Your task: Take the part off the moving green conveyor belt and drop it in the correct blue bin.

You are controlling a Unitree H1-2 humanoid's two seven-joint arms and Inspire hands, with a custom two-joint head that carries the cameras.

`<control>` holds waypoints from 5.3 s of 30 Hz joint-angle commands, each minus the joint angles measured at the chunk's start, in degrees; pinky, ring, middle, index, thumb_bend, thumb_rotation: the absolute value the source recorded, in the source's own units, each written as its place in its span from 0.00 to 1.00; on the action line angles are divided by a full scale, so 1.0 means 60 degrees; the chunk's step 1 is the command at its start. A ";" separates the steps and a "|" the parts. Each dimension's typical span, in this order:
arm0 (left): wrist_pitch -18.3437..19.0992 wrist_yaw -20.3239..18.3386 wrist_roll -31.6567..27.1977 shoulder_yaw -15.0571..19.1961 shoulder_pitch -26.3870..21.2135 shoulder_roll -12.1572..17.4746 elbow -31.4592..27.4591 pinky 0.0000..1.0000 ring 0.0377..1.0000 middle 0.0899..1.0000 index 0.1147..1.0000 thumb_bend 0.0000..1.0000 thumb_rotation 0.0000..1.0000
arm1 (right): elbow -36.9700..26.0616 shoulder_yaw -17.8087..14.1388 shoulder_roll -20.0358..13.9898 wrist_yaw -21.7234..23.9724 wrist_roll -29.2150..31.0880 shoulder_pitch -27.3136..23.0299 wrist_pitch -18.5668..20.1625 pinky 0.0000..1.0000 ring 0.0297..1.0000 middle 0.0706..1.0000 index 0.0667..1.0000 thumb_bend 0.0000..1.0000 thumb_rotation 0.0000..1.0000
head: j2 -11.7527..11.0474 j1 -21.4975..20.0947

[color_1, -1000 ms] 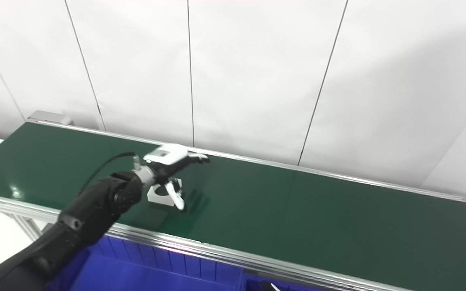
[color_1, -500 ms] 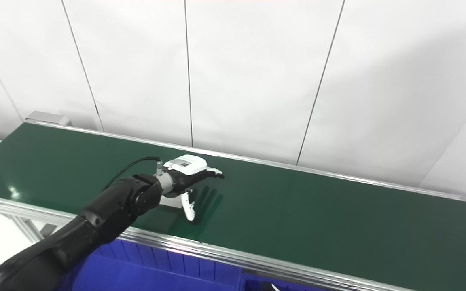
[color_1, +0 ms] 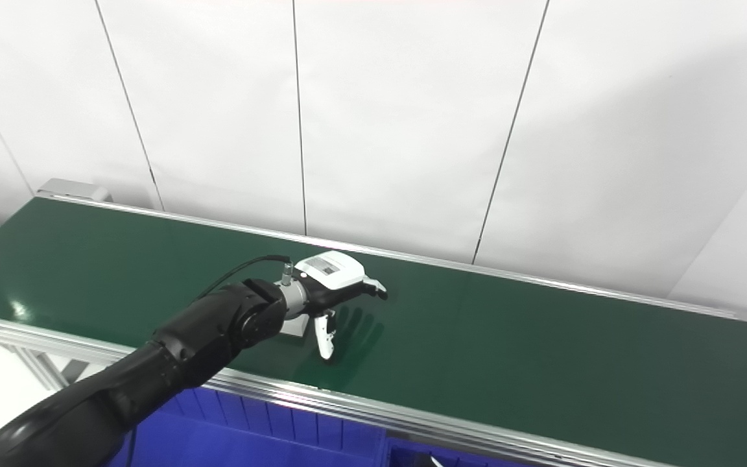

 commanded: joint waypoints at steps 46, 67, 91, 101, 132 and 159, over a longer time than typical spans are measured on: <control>0.0564 0.2524 0.1017 -0.1192 -0.1292 -0.0694 0.3383 0.81 0.81 0.82 0.79 1.00 0.10 | -0.0348 0.0119 0.0242 -0.0284 -0.0183 0.0111 -0.0147 0.88 0.88 0.85 0.85 0.88 1.00 | 0.0144 -0.0392; 0.1498 -0.0480 0.0988 -0.1994 -0.1898 -0.0725 0.2701 0.24 0.30 0.37 0.44 0.52 0.00 | -0.0425 0.0124 0.0313 -0.0272 -0.0141 0.0085 -0.0147 0.87 0.87 0.84 0.85 0.87 1.00 | 0.0260 -0.0388; 0.2041 -0.4151 0.0356 -0.0713 -0.1985 0.0497 -0.1959 0.44 0.51 0.47 0.40 0.52 0.00 | -0.0367 -0.0186 0.0097 0.0237 0.0100 -0.0030 -0.0147 0.87 0.88 0.85 0.86 0.87 1.00 | 0.0417 0.0460; 0.2361 -0.5620 -0.0079 0.0275 -0.1006 0.1359 -0.4899 0.43 0.49 0.49 0.39 0.52 0.00 | -0.0590 -0.0366 0.0029 0.0489 0.0153 -0.0021 -0.0146 0.89 0.89 0.86 0.86 0.86 1.00 | 0.0746 0.0684; 0.2094 -0.0190 0.1254 0.4941 0.7792 0.0551 -1.1364 0.19 0.22 0.42 0.42 0.52 0.00 | -0.1080 -0.1107 -0.0106 0.1369 0.0271 0.0031 -0.0147 0.87 0.87 0.84 0.86 0.85 1.00 | 0.1425 0.1608; 0.0687 0.5151 0.1729 0.4718 0.8842 -0.0283 -0.7119 0.26 0.25 0.34 0.45 0.52 0.00 | -0.1439 -0.1267 -0.0233 0.1569 0.0240 0.0159 -0.0147 0.88 0.88 0.85 0.86 0.83 1.00 | 0.1654 0.1741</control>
